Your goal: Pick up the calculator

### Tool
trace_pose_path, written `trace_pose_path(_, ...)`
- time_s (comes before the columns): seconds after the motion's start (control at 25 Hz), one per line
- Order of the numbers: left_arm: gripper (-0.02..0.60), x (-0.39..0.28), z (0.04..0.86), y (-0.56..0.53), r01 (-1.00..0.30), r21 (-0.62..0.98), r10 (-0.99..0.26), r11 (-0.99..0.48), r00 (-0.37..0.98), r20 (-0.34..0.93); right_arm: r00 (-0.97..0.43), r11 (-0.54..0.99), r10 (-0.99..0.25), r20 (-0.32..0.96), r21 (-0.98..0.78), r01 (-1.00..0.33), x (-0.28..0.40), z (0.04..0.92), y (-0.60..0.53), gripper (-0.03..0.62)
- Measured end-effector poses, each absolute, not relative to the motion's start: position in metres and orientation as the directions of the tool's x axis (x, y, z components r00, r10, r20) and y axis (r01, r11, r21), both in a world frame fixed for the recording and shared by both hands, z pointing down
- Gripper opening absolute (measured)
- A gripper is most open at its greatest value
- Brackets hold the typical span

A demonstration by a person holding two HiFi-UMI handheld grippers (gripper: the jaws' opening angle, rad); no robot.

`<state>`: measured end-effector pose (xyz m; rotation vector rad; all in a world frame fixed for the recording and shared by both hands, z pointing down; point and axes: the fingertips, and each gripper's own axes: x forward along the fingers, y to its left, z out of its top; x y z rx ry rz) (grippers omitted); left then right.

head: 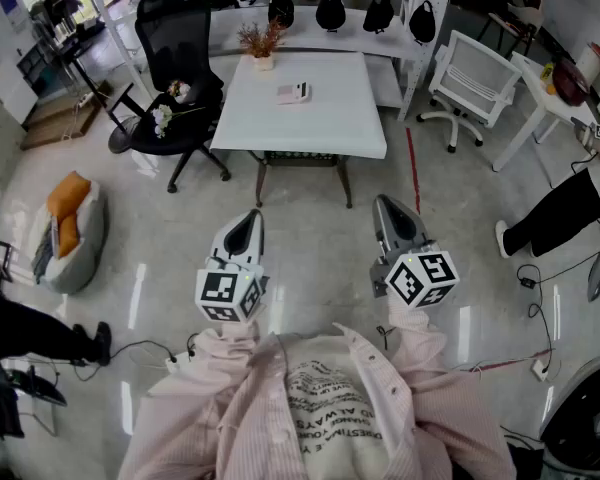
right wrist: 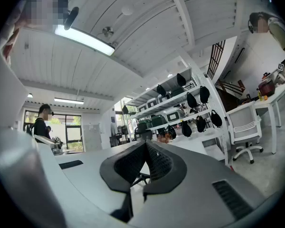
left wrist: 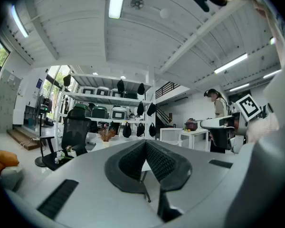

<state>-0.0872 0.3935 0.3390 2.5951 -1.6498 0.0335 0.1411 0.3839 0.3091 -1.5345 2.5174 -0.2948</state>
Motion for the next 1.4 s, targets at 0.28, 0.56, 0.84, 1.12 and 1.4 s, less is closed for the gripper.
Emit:
trace_pose_path(0.28,0.002,-0.078,0.342,0.392,-0.906,0.049,-0.905,-0.421,0.423,0.051,-0.443,0.441,-0.894,-0.063,-0.287,-0.85,0.155,0.313,0.382,0.0)
trace_pose_path(0.56,0.002,-0.061,0.342,0.39,-0.905,0.049,-0.905,-0.422,0.424,0.038,-0.468,0.468,-0.88,-0.078,-0.31,-0.828,0.169,0.315,0.378,0.005)
trace_pose_path(0.84,0.002,-0.063,0.349,0.396,-0.913,0.047,-0.912,-0.404,0.407,0.06,-0.481,0.473,-0.874,-0.077,-0.37,-0.8,0.17,0.325,0.373,0.117)
trace_pose_path(1.12,0.002,-0.072,0.358,0.388,-0.923,0.063,-0.918,-0.379,0.384,0.096,-0.488,0.476,-0.87,-0.073,-0.389,-0.789,0.163,0.334,0.358,0.174)
trace_pose_path(1.4,0.002,-0.08,0.378,0.359,-0.926,0.085,-0.917,-0.369,0.377,0.127,-0.498,0.47,-0.866,-0.045,-0.41,-0.782,0.152,0.352,0.322,0.202)
